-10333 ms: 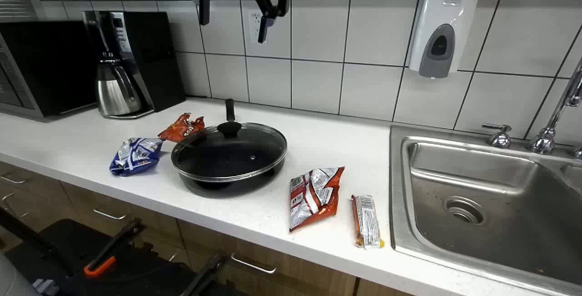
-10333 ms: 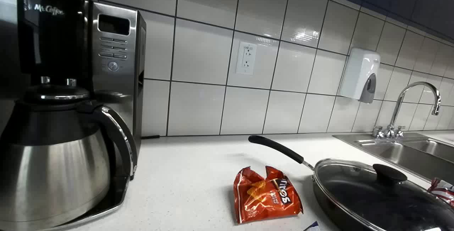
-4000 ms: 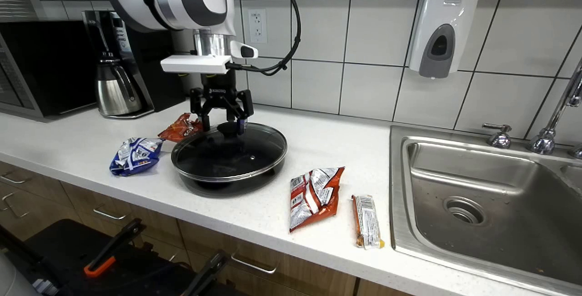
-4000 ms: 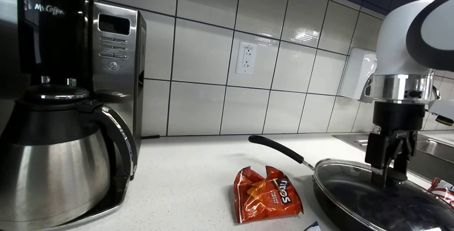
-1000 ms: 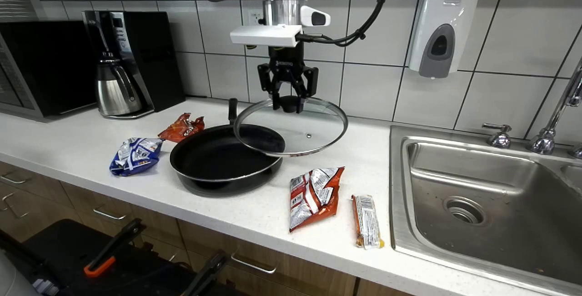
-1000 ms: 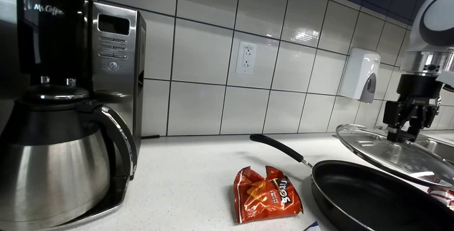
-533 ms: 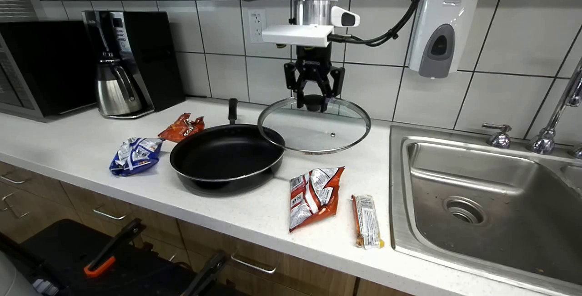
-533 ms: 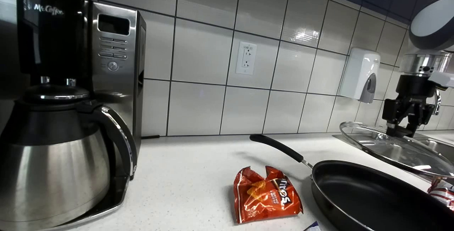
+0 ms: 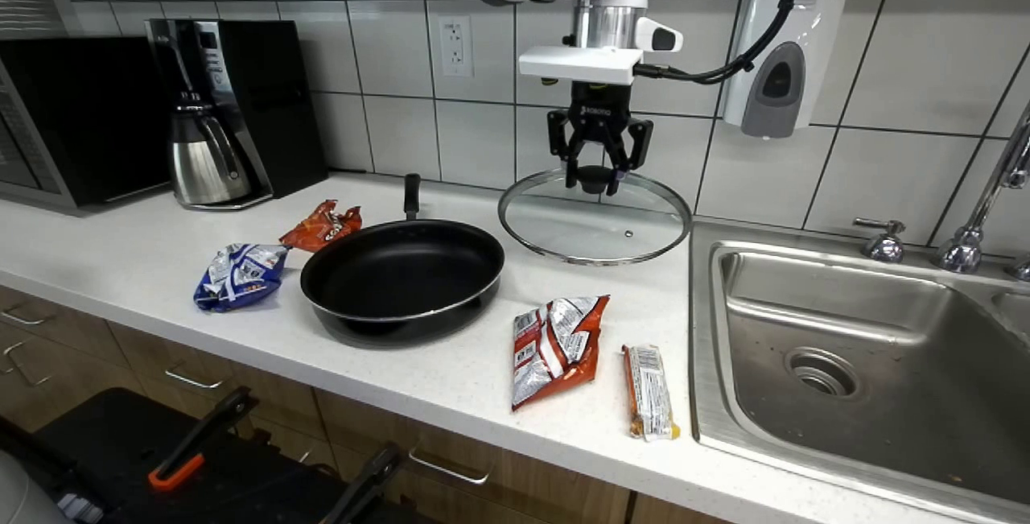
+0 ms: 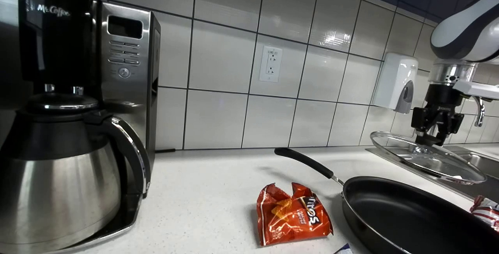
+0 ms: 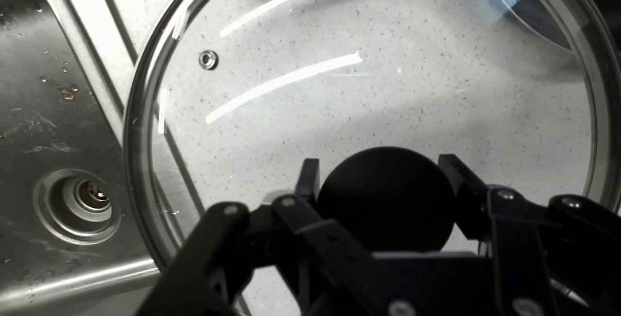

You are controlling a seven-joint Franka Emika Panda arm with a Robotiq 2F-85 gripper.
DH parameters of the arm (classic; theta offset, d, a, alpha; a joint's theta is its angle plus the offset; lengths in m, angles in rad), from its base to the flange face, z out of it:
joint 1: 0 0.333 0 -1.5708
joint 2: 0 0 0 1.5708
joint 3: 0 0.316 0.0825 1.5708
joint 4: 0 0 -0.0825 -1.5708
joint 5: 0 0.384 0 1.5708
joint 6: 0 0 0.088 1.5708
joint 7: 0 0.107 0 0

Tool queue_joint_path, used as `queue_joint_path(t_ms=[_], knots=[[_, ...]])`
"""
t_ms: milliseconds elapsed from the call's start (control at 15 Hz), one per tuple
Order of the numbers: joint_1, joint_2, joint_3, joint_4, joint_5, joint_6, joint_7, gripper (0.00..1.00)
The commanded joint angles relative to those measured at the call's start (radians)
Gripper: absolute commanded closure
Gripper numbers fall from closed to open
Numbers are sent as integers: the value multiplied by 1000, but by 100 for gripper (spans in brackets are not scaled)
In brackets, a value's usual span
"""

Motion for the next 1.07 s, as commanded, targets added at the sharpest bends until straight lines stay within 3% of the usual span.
queue_joint_path(t_ms=[0, 400, 1000], knots=[[-42, 94, 20, 160, 26, -85, -37, 62], [-74, 218, 39, 298, 27, -127, -38, 62], [-89, 298, 62, 354, 24, -126, -32, 62]])
